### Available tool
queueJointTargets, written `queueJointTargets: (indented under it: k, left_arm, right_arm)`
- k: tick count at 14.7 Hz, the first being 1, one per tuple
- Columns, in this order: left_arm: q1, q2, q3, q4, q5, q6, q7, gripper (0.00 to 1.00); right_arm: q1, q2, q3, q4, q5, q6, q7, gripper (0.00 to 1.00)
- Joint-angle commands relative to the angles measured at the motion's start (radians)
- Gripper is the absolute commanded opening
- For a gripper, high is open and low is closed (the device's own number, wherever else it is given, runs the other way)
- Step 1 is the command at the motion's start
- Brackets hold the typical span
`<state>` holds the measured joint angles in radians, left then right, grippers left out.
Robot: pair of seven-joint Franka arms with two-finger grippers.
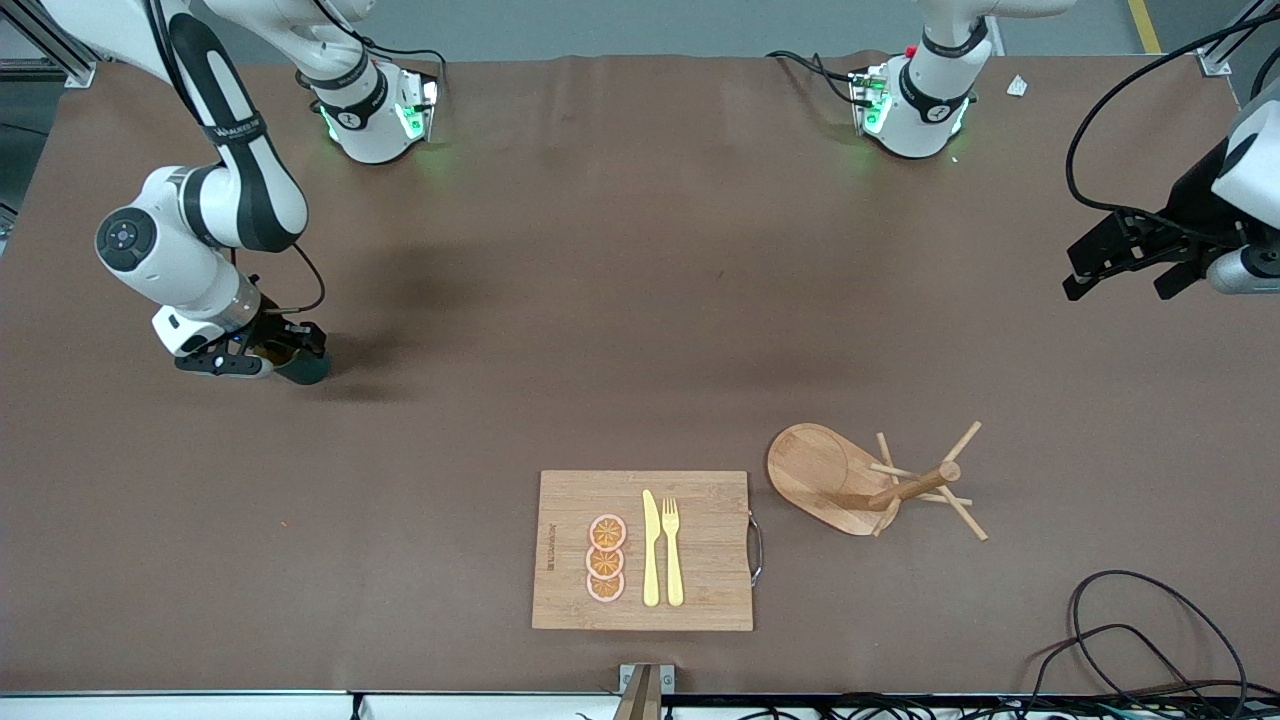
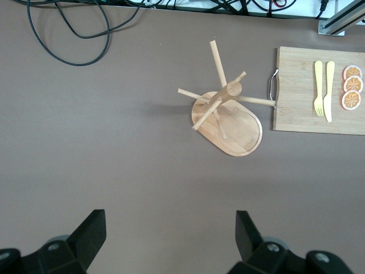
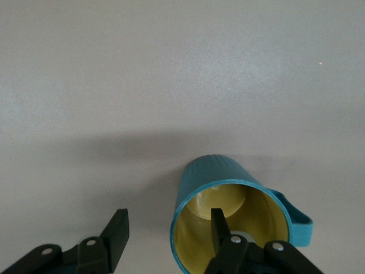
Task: Pass cup and hang on rack
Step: 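Reach the right gripper down to the teal mug and grasp it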
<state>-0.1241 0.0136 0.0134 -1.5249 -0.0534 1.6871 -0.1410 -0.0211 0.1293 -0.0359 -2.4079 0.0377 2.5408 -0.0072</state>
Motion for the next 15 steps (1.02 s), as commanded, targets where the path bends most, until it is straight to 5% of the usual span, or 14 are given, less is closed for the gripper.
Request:
queueJointTargets:
  k: [1,9,13,15]
  left_arm:
    - [0.006,0.003,-0.003,0.005,-0.017,0.009,0.009,1.00]
    - [0.006,-0.009,-0.003,0.005,-0.019,0.008,-0.009,1.00]
    - [0.011,-0.018,-0.003,0.005,-0.017,0.002,0.001,1.00]
    - [0.011,-0.024,-0.001,0.003,-0.017,0.002,0.001,1.00]
  right_arm:
    - [-0.005,-0.016,0.007,-0.027,0.017,0.018,0.006,0.45]
    - [-0.003,0.016,0.007,-0.023,0.017,0.045,0.004,0.20]
    - [-0.002,0.024,0.007,-0.023,0.017,0.059,0.003,0.00]
    - [-0.002,0.021,0.007,-0.023,0.017,0.049,0.003,0.00]
